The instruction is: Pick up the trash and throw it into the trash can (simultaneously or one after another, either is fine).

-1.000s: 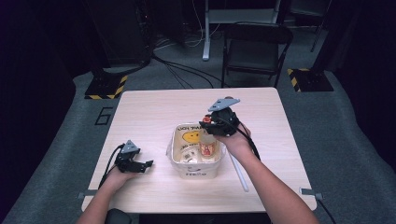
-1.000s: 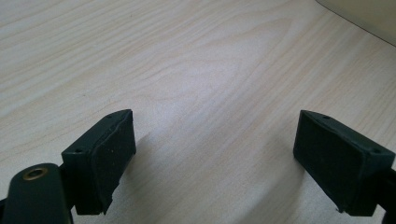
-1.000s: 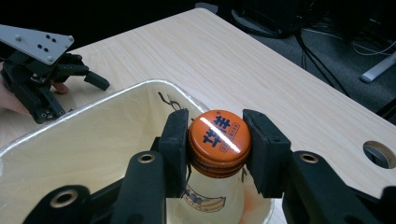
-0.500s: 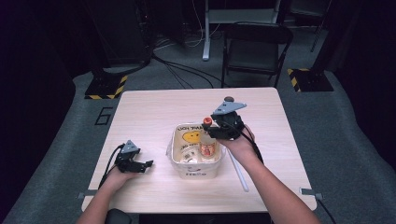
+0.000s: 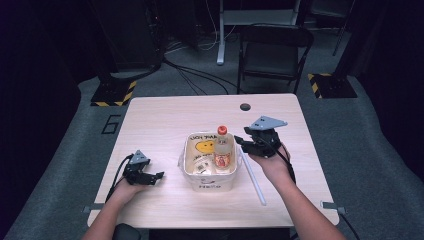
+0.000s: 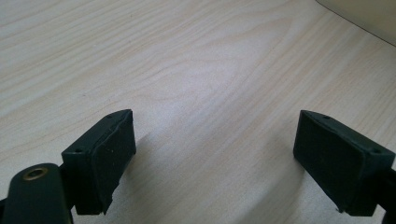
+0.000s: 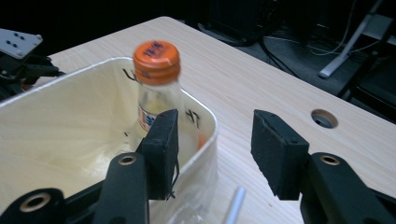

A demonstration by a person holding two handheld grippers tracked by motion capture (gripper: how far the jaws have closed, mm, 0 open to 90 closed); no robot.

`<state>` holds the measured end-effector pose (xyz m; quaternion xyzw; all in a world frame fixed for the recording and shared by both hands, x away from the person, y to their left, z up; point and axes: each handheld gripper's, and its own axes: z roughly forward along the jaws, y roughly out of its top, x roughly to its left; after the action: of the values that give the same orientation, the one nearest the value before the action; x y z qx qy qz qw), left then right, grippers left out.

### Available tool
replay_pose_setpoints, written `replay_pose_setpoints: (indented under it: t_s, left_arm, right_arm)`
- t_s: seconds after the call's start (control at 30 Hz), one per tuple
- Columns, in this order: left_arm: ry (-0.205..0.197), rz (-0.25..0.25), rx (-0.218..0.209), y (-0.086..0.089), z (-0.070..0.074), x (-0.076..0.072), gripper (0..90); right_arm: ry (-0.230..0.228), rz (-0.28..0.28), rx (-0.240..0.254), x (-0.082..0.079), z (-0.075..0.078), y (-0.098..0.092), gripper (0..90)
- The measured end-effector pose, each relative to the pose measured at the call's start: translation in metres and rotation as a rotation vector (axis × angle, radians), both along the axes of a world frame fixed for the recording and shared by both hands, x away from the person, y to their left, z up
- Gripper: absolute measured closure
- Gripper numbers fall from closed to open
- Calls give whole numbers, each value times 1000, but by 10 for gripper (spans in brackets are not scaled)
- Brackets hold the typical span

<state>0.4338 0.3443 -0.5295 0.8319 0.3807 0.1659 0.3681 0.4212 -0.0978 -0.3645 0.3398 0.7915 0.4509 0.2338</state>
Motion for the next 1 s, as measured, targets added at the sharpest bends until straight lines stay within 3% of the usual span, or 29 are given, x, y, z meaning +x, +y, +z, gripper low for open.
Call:
replay_pose_setpoints:
  t_s: [0.2, 0.47, 1.0]
  left_arm:
    - [2, 1, 3, 0, 0, 0, 128]
    - [1, 1, 2, 0, 0, 0, 128]
    - [2, 2, 2, 0, 0, 0, 128]
  right_arm:
    - [6, -50, -3, -7, -15, -13, 524]
    - [61, -94, 11, -14, -44, -24, 530]
    - [143, -151, -15, -26, -93, -27, 547]
